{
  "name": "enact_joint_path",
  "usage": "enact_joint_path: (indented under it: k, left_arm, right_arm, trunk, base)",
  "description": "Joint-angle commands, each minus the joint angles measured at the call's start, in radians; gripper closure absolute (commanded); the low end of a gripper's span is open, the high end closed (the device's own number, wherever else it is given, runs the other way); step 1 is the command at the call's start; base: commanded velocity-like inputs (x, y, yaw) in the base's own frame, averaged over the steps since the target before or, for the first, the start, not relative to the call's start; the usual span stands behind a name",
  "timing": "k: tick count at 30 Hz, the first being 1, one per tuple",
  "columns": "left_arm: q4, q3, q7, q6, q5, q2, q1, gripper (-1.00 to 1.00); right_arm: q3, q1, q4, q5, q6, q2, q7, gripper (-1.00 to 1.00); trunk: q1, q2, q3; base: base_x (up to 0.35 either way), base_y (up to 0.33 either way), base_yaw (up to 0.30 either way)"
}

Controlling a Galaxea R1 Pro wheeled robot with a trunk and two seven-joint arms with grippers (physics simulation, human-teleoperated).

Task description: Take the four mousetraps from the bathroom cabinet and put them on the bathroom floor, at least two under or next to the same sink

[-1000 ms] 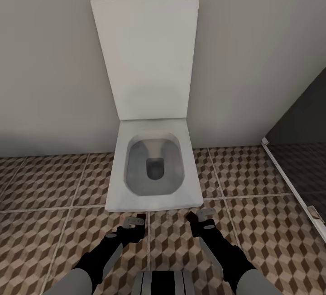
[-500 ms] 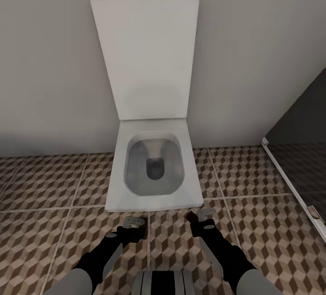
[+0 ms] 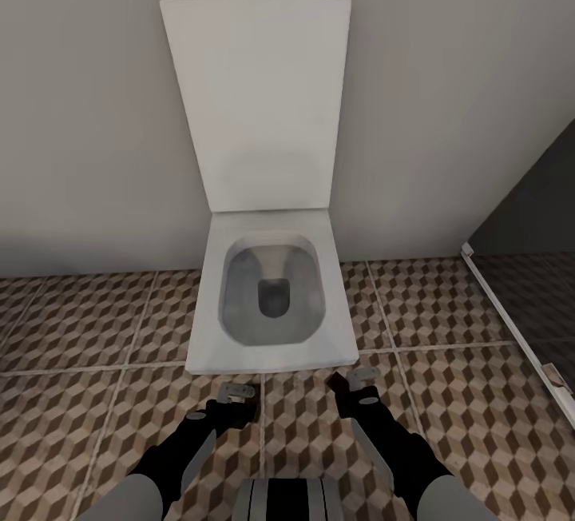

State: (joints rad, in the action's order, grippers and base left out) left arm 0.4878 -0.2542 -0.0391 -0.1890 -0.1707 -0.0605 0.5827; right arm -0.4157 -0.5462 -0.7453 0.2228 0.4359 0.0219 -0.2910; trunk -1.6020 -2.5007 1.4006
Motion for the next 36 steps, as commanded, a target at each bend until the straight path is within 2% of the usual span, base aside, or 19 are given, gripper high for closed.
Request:
enact_joint_path:
  k: [1, 8, 13, 36]
  left_arm:
    - [0.002, -0.004, 0.001, -0.005, -0.010, 0.001, 0.000, -1.00]
    - [0.002, -0.004, 0.001, -0.005, -0.010, -0.001, 0.000, -1.00]
    - [0.002, -0.005, 0.001, -0.006, -0.010, -0.002, 0.000, -1.00]
    - [0.002, -0.005, 0.001, -0.005, -0.010, -0.002, 0.000, -1.00]
  right_arm:
    - [-0.005, -0.001, -0.002, 0.011, 0.002, -0.001, -0.009, 1.00]
    - [-0.005, -0.001, -0.007, 0.013, -0.001, -0.002, 0.011, 1.00]
    - [-0.005, -0.001, -0.011, 0.013, 0.001, -0.002, 0.057, 1.00]
    - [-0.005, -0.001, -0.011, 0.013, 0.001, -0.002, 0.061, 1.00]
  trunk:
    - [0.000, 0.000, 0.001]
    - [0.000, 0.000, 0.001]
    - [0.000, 0.000, 0.003]
    - [0.000, 0.000, 0.039]
  base:
    - [0.000, 0.000, 0.000]
    - [0.000, 0.000, 0.000]
    - [0.000, 0.000, 0.000]
    - [0.000, 0.000, 0.000]
